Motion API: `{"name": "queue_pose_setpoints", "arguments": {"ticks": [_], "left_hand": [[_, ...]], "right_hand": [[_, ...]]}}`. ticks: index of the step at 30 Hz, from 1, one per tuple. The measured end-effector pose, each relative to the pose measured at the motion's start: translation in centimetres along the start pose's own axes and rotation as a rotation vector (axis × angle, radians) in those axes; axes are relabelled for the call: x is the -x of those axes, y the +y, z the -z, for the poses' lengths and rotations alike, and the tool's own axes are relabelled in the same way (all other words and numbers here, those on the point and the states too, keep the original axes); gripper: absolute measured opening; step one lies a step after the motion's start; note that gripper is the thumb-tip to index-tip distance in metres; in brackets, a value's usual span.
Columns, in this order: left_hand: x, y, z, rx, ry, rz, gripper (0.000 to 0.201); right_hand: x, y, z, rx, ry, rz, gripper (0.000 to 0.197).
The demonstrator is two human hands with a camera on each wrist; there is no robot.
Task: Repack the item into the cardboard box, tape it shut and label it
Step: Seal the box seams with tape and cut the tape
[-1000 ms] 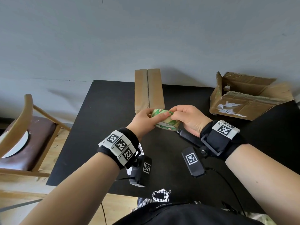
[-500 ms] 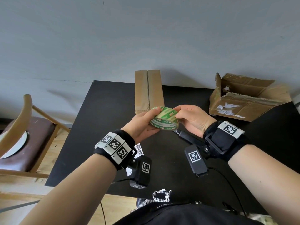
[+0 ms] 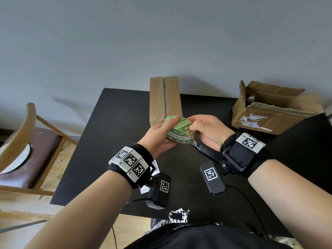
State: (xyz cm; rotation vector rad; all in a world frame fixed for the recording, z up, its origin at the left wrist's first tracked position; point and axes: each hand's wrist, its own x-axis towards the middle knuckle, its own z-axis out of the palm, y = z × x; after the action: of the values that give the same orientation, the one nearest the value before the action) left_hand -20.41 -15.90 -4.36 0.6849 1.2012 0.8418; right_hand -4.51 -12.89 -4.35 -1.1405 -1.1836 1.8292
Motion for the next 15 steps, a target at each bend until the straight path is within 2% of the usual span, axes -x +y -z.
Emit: {"name": "queue_pose_setpoints", "arguments": {"ticks": [3, 10, 15], "left_hand": [[0.0, -0.1, 0.2, 0.059, 0.004, 0.018, 0.03], [0.1, -0.2, 0.2, 0.12, -0.006, 0.046, 0.034], [0.0, 0.3, 0.0, -0.002, 0.003, -0.011, 0.035]], "right_hand": [[0.0, 0.3, 0.3, -0.015, -0.002, -0.001, 0.013], [0.1, 0.3, 0.2, -0.016, 0.009, -0.007, 0.01], [0.1, 0.1, -0.6, -0.002, 0.09, 0.02, 0.023]]}}
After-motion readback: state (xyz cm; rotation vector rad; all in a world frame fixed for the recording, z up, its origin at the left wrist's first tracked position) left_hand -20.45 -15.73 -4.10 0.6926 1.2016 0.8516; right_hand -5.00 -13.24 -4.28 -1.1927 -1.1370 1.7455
